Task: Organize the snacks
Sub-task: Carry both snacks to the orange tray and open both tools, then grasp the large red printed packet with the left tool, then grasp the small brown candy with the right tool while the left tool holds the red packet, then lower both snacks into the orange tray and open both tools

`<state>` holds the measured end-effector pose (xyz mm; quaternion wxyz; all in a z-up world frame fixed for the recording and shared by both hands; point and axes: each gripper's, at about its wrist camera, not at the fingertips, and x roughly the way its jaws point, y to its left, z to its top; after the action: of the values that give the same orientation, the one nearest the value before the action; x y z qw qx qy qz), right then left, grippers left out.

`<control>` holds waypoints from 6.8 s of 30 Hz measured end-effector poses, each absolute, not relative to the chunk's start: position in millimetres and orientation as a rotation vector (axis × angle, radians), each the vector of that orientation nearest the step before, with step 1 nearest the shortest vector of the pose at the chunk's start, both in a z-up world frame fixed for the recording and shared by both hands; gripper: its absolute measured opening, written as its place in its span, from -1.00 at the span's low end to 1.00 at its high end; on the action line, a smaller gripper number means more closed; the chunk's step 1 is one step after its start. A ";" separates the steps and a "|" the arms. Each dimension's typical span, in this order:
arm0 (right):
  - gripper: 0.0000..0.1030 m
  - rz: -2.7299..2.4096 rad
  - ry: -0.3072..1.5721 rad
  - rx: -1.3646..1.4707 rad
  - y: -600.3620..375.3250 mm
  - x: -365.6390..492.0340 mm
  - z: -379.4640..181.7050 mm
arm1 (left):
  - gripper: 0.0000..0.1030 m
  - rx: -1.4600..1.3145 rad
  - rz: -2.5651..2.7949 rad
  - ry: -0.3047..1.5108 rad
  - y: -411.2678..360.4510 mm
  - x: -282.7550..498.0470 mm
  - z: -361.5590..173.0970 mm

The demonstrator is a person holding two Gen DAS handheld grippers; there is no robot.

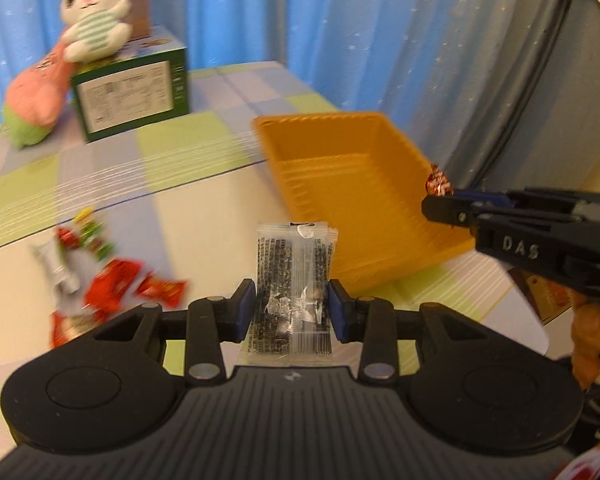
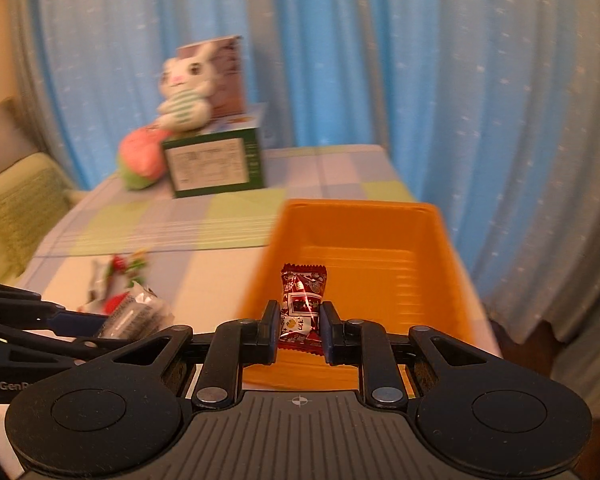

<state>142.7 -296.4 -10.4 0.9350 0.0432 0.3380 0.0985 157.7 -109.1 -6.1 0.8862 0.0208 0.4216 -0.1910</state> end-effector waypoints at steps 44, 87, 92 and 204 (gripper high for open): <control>-0.01 0.128 0.757 0.340 -357.1 165.4 -14.4 | 0.00 -0.103 -0.300 0.826 -99.7 154.1 -6.0; 0.32 0.329 0.781 0.200 -228.7 44.1 -1.4 | 0.38 -0.054 -0.117 0.793 46.0 47.0 5.1; 0.32 0.356 0.799 0.163 -210.2 53.9 -13.9 | 0.38 0.027 -0.175 0.807 49.8 61.0 -5.3; -0.59 0.203 0.728 0.119 -270.9 54.8 5.7 | -0.59 -0.110 -0.257 0.804 -57.0 68.6 17.1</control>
<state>54.8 -270.9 5.7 0.9277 0.0582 0.3551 0.0992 68.6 -57.0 17.1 0.9109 -0.0533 0.3898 -0.1247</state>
